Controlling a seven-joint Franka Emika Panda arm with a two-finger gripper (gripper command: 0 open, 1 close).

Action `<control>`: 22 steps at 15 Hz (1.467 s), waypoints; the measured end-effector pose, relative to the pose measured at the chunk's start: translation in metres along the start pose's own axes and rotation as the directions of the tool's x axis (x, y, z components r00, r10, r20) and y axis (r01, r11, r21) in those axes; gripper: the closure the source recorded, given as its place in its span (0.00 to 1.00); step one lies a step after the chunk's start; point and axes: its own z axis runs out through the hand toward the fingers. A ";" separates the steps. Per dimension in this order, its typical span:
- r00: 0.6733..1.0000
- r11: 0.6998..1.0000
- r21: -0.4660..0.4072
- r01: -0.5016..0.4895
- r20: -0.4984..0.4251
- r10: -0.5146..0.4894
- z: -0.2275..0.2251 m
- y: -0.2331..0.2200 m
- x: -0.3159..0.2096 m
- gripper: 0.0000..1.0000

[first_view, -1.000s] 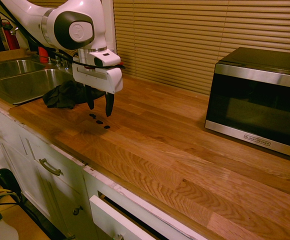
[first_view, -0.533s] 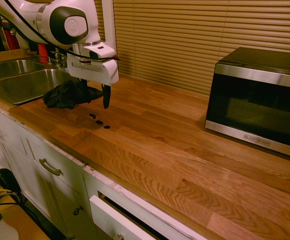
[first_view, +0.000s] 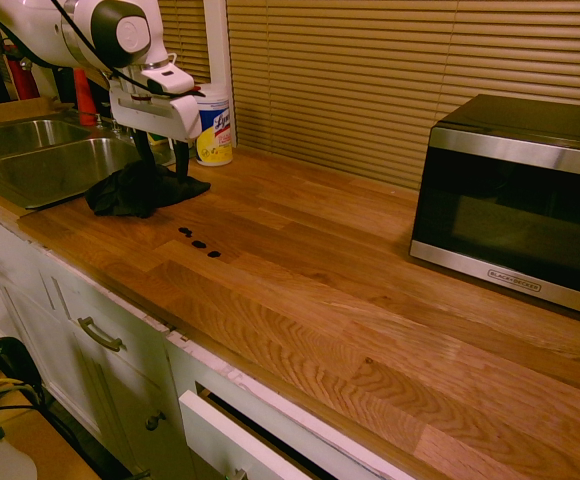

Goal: Clear the spill

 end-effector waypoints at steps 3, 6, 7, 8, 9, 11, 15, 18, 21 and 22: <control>1.000 1.000 0.026 0.001 0.014 -0.001 0.002 -0.031 -0.019 0.00; 1.000 0.999 0.053 0.007 0.024 -0.009 0.010 -0.054 -0.035 0.00; 1.000 0.998 0.060 0.011 0.024 -0.013 0.013 -0.060 -0.039 0.00; 1.000 0.998 0.067 0.016 0.024 -0.018 0.018 -0.065 -0.044 0.00; 0.999 0.997 0.070 0.022 0.024 -0.023 0.024 -0.070 -0.048 0.00; 0.999 0.997 0.065 0.031 0.030 -0.033 0.034 -0.079 -0.053 0.00; 0.999 0.999 0.031 0.035 0.041 -0.036 0.062 -0.097 -0.057 1.00; 0.998 0.999 -0.002 0.033 0.054 -0.033 0.077 -0.106 -0.056 1.00; 0.998 0.999 -0.021 0.032 0.050 -0.031 0.079 -0.108 -0.058 1.00; 0.998 0.999 -0.027 0.030 0.050 -0.029 0.080 -0.108 -0.057 1.00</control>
